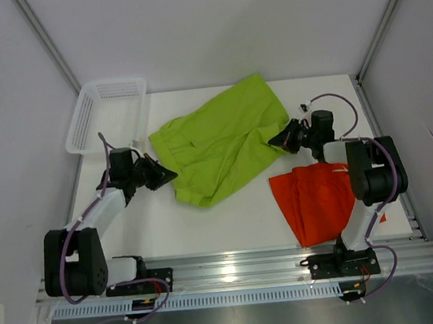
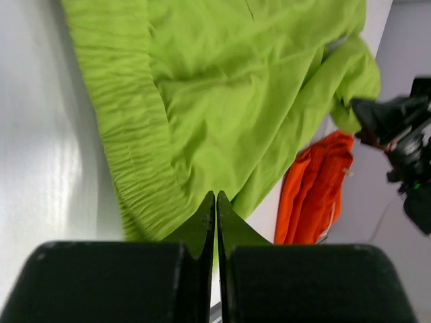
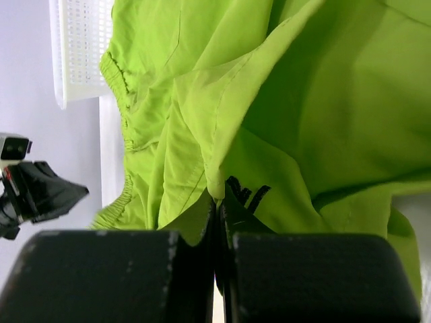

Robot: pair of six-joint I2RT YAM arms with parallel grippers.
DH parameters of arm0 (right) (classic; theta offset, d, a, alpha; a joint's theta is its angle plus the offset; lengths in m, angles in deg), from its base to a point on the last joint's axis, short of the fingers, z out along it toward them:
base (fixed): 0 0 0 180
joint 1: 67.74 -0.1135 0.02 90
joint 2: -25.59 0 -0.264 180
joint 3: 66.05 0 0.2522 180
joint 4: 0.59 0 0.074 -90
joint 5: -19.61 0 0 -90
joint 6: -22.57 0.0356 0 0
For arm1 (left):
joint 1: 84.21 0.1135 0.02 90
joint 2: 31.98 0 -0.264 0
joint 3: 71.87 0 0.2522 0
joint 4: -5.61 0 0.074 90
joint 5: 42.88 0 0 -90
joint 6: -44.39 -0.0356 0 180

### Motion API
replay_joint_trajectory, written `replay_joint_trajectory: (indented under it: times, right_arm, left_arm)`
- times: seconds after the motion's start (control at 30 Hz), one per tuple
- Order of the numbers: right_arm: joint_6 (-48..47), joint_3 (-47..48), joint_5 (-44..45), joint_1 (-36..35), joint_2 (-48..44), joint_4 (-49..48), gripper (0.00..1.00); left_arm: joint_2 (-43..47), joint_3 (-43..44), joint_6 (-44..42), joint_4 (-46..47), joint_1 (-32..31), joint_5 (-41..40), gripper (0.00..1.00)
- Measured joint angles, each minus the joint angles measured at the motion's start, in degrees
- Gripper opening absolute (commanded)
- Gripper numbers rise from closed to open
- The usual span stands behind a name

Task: Fold and stack the shorts
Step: Flatten the shorts out

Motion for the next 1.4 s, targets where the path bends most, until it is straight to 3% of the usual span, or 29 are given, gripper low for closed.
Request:
replay_joint_trajectory:
  times: [0.2,0.4,0.5,0.53,0.57,0.6,0.8,1.03,1.4]
  right_arm:
    - [0.0,-4.0,3.3,2.0,-5.6,-1.0,0.0]
    - [0.4,-6.3,5.7,3.4,-8.9,-3.4,0.0]
    - [0.4,-6.3,5.8,3.4,-8.9,-3.6,0.0]
    - [0.4,-6.3,5.8,3.3,-8.9,-3.6,0.0]
    - [0.6,-6.3,5.8,3.3,-8.9,-3.6,0.0]
    - [0.6,-6.3,5.8,3.3,-8.9,-3.6,0.0]
    - [1.3,-6.3,5.6,3.3,-8.9,-3.6,0.0]
    - [1.5,-6.3,5.4,3.3,-8.9,-3.9,0.0]
    - [2.5,-6.3,4.2,3.3,-8.0,-5.0,0.0]
  left_arm:
    - [-7.9,7.5,1.5,0.4,7.9,1.3,0.0]
    - [-13.0,15.5,1.5,0.5,9.6,1.3,0.02]
    - [-11.7,13.6,0.5,0.2,8.9,0.1,0.25]
    - [-10.5,11.8,-0.1,0.1,8.5,-0.5,0.4]
    - [-9.2,9.6,-0.7,-0.3,8.0,-1.0,0.46]
    - [-7.8,7.4,-1.1,-0.7,7.5,-1.4,0.58]
    - [0.7,-2.6,-3.0,-5.0,5.1,-3.4,0.76]
    - [10.2,-8.1,-3.8,-7.1,1.9,-5.1,0.78]
    - [8.5,-15.9,-4.0,-0.8,1.0,-1.3,0.78]
